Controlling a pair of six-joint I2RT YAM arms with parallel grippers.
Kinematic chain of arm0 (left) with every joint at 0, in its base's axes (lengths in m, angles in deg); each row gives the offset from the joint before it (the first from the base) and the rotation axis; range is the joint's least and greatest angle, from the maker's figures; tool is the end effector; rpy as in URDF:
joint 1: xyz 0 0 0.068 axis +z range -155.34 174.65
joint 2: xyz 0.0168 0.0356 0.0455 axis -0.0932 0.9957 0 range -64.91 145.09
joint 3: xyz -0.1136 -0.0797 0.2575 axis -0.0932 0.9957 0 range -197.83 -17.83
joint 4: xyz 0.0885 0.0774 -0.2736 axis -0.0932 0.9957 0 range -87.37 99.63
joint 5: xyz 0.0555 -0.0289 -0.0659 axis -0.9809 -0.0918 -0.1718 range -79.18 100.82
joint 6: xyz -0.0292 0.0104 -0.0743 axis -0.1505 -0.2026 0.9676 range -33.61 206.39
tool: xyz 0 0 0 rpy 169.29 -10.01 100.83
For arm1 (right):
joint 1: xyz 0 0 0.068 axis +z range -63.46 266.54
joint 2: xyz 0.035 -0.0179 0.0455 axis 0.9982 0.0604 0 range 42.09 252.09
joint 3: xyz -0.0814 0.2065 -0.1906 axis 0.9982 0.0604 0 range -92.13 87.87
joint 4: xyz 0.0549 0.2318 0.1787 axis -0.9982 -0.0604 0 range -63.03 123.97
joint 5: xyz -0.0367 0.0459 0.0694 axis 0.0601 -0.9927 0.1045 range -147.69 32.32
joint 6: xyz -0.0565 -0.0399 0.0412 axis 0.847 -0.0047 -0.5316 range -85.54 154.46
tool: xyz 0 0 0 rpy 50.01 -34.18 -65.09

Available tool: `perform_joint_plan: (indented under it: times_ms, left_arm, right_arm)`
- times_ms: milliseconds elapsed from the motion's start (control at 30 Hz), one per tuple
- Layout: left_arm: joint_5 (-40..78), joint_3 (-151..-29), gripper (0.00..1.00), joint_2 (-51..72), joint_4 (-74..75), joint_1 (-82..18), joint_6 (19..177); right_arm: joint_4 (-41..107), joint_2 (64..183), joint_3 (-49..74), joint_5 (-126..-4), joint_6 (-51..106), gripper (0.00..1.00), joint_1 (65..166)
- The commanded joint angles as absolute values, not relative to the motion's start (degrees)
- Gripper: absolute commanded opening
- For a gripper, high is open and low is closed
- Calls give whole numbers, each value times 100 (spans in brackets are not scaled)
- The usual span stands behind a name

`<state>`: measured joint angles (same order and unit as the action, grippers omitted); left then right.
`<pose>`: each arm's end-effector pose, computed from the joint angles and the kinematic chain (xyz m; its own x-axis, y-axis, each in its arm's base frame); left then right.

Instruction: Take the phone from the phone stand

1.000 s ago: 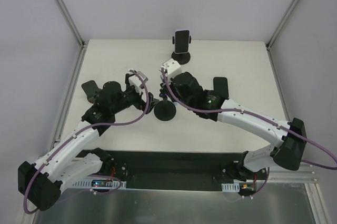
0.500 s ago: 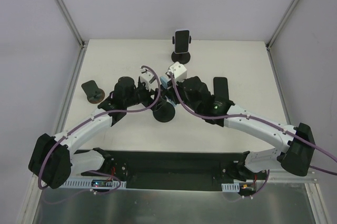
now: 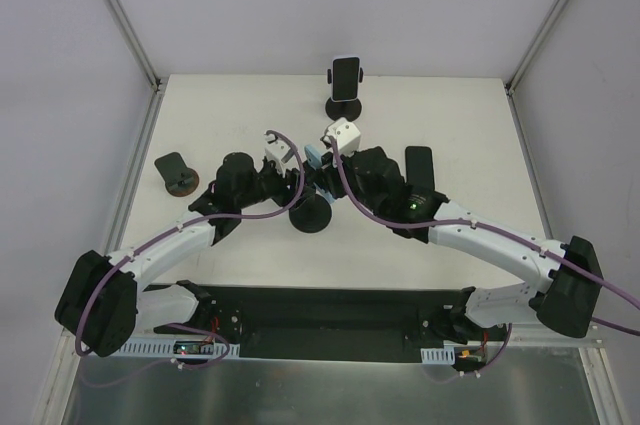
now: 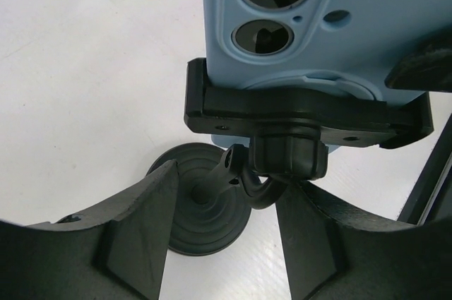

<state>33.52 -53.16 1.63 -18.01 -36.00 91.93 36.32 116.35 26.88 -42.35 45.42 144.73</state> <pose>0.2583 -0.1843 0.2534 -0.2339 0.0353 -0.9716 0.7778 0.6064 -0.1652 0.2112 0.3057 0.3539 0.0318 -0.2965 -0.9545 -0.6892 0.6851 -0.2358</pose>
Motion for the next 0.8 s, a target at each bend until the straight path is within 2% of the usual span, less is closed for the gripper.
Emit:
perform_joint_plan:
  times_ms: [0, 400, 500, 567, 633, 700, 767]
  left_arm:
    - [3552, -5229, 53, 101, -2452, -3593, 9298]
    - [3736, -5220, 36, -22, -2576, -3690, 9395]
    - [3745, -5228, 29, -31, -2576, -3734, 9386]
    - [3736, -5228, 19, -75, -2576, -3743, 9377]
    - [3719, -5220, 12, -110, -2576, -3760, 9342]
    - [3693, -5211, 1, -145, -2567, -3795, 9299]
    - [3631, -5211, 0, -180, -2523, -3830, 9211]
  right_arm:
    - [4249, 11355, 2705, -4538, 4132, 1, 14489]
    - [4161, 11442, 2705, -4652, 4009, 1, 14489]
    - [4152, 11478, 2670, -4687, 3983, 1, 14490]
    - [4109, 11504, 2653, -4705, 3974, 3, 14498]
    - [4021, 11521, 2591, -4644, 3982, 9, 14507]
    - [3933, 11530, 2486, -4521, 3982, 23, 14498]
    - [3784, 11539, 2398, -4337, 4017, 36, 14498]
